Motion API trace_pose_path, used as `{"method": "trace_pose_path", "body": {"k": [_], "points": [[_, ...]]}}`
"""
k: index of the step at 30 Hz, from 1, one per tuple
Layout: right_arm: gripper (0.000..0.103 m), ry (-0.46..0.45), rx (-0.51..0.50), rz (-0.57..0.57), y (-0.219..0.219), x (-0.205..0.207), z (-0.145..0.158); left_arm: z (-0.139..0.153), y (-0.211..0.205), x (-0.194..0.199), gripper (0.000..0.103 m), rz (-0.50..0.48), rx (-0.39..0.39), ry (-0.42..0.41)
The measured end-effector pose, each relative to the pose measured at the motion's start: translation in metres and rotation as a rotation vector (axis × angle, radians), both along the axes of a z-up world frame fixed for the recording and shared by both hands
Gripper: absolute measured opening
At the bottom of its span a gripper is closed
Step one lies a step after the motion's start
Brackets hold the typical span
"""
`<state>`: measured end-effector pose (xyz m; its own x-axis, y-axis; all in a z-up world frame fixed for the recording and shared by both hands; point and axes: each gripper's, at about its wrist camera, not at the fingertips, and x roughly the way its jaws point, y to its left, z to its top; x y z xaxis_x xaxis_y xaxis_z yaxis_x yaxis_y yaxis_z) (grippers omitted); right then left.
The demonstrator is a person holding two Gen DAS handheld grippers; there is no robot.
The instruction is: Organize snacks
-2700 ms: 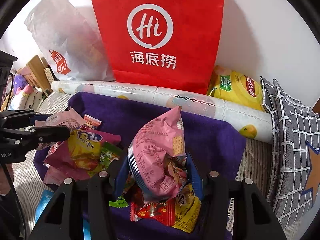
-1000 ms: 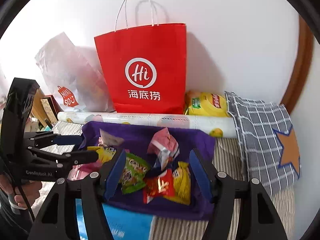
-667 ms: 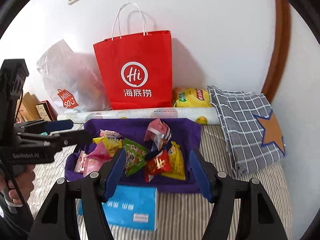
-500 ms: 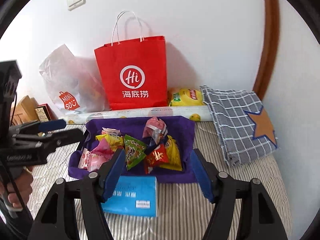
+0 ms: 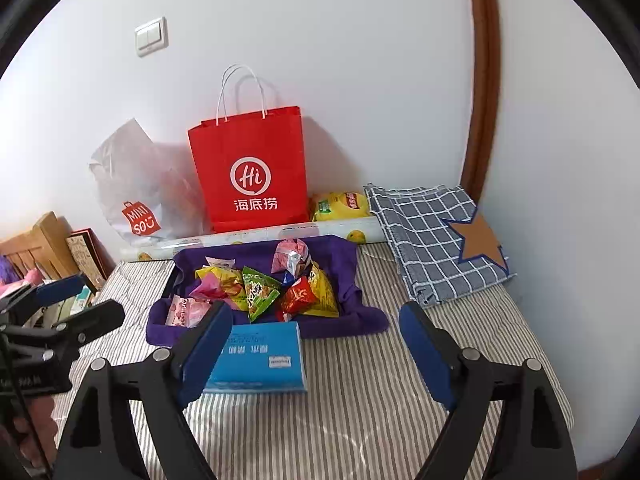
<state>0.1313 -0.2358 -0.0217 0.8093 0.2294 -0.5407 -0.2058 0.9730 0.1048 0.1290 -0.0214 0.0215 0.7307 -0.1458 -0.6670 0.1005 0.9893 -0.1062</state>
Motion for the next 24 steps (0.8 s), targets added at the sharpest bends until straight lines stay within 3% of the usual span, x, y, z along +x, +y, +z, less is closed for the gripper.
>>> {"method": "trace_pose_path", "body": {"k": [4,11,24], "points": [[0.086,-0.009,-0.009,0.014,-0.003,-0.02,0.001,0.003,-0.008,-0.025,0.098,0.028,0.014,-0.014],[0.102,-0.06,0.014,0.03,-0.014,-0.063,0.001,0.007,-0.021,-0.062,0.098,0.049,0.022,-0.038],[0.103,-0.085,0.0,-0.036,-0.037,-0.105,-0.003,0.01,-0.028,-0.104,0.098,0.07,0.009,-0.07]]}}
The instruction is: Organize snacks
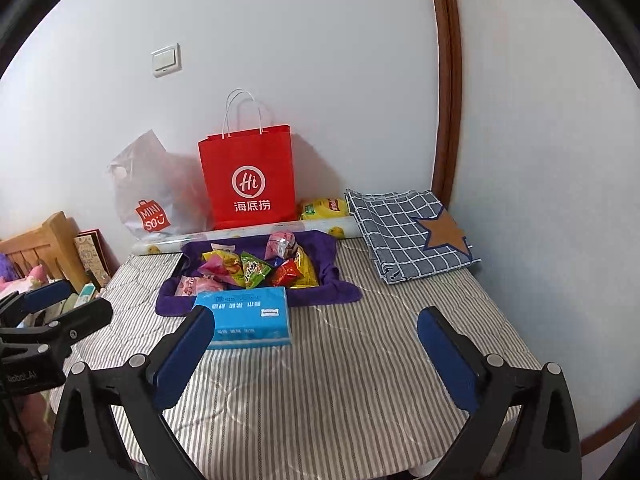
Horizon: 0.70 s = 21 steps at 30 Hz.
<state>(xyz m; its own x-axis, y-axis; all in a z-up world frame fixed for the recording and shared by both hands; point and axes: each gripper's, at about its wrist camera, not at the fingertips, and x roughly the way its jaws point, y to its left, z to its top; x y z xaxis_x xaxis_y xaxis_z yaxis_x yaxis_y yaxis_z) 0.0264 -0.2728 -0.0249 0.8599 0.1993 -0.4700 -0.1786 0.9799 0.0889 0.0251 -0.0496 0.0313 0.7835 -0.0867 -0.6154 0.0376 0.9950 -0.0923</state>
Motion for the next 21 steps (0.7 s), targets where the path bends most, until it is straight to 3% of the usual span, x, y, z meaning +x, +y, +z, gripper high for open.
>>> {"method": "trace_pose_path", "body": {"k": [21], "points": [[0.103,-0.024,0.013,0.007,0.0,-0.024,0.003,0.002,0.0,-0.019,0.098,0.01,0.0,-0.022]]}}
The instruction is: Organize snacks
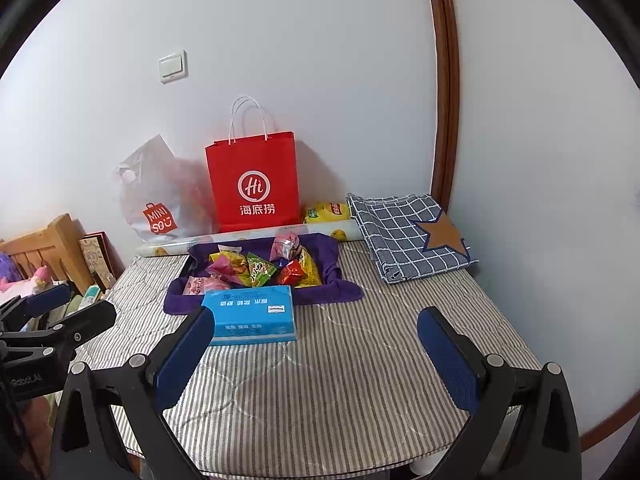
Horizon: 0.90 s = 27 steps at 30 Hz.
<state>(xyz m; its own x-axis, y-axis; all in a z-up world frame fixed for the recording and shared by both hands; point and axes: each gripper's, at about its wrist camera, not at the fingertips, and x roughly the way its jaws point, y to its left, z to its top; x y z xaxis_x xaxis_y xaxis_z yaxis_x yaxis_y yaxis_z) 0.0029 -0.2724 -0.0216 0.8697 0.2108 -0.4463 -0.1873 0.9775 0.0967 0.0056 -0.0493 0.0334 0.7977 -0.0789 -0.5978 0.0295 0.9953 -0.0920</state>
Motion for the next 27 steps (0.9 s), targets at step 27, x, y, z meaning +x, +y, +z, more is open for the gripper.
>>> {"method": "trace_pose_path", "body": {"k": [27], "points": [[0.103,0.009,0.004,0.0,-0.0007,-0.0021,-0.0004,-0.0025,-0.0041,-0.0034,0.098,-0.011,-0.001,0.006]]}}
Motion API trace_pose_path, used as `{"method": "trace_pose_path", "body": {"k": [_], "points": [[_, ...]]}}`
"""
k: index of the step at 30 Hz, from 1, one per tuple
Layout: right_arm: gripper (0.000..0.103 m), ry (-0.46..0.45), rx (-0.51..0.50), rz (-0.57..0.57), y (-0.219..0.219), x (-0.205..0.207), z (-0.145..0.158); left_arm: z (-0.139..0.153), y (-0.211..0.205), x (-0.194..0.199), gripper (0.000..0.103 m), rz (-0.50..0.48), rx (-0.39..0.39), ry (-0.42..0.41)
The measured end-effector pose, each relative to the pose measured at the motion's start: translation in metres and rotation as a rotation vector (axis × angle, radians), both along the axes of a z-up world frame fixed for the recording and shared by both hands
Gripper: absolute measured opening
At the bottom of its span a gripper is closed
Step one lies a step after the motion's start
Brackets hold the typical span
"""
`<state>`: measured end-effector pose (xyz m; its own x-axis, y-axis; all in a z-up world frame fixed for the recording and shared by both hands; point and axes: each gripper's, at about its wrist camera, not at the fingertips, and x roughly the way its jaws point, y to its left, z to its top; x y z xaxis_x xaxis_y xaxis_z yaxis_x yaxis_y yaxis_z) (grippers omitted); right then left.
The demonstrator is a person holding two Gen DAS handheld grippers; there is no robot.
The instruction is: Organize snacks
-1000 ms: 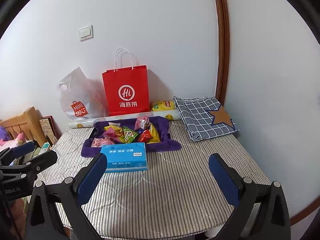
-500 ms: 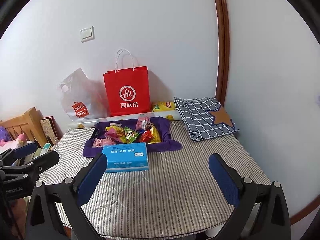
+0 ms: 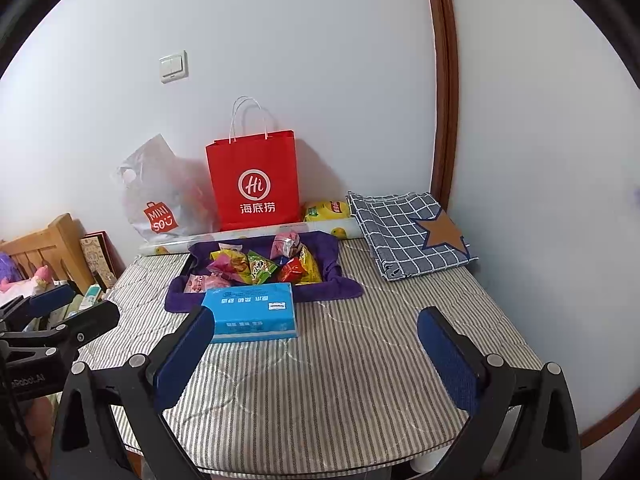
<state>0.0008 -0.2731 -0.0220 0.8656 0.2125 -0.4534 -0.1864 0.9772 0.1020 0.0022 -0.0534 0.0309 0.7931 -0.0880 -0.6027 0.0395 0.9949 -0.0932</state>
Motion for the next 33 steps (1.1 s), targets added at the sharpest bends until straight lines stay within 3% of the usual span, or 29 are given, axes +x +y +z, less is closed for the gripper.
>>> {"method": "trace_pose_path", "body": {"k": [33], "points": [[0.103,-0.024,-0.003,0.012,0.005,-0.0071,0.0028,0.0022,0.0032,0.0033,0.098,0.0,-0.004,0.008]]}}
